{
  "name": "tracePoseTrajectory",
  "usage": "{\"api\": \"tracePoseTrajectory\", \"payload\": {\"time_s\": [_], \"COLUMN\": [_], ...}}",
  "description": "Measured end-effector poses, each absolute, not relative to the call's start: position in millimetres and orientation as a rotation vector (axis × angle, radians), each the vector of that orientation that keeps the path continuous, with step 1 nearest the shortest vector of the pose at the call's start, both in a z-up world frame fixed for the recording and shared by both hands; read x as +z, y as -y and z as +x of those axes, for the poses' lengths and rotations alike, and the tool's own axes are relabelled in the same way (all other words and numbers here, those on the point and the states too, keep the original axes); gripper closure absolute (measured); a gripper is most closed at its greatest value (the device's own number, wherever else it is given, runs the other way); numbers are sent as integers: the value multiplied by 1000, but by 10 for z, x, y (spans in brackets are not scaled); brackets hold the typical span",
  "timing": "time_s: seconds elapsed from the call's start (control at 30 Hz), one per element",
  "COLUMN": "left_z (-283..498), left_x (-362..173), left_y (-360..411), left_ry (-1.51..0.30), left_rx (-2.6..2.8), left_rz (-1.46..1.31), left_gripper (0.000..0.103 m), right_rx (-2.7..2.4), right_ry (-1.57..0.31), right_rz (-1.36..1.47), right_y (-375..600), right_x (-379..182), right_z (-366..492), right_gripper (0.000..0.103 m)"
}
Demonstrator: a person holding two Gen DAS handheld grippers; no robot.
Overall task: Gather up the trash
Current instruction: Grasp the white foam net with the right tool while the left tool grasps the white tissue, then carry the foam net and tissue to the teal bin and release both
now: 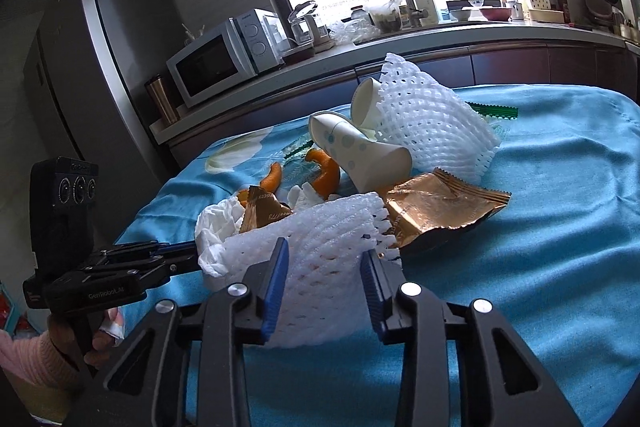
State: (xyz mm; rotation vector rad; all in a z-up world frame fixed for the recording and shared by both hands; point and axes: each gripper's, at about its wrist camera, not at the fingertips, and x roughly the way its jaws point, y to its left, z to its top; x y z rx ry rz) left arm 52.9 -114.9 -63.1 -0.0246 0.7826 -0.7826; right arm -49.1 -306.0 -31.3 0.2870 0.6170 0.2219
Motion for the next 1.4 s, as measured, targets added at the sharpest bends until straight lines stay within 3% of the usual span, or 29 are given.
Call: {"api": "tracePoseTrajectory", "payload": {"time_s": [0.17, 0.57, 1.03, 1.4], "left_z": [461, 347, 266, 342], "left_x": [-545, -169, 28, -204], "left_y": [991, 85, -1649, -2777], "left_ry": [-760, -672, -599, -624], "left_rx": [-773, -671, -265, -5], "left_rz": [-42, -130, -206, -244], "left_gripper": [91, 91, 91, 91], "right_rx": [259, 403, 670, 825], "right_ry": [-582, -516, -577, -607], "right_rz": [253, 204, 118, 8], "right_y": [2978, 2573, 1172, -68], "right_x": [-154, 328, 401, 439], "right_z": [-605, -576, 203, 641], "right_gripper": [84, 84, 84, 84]}}
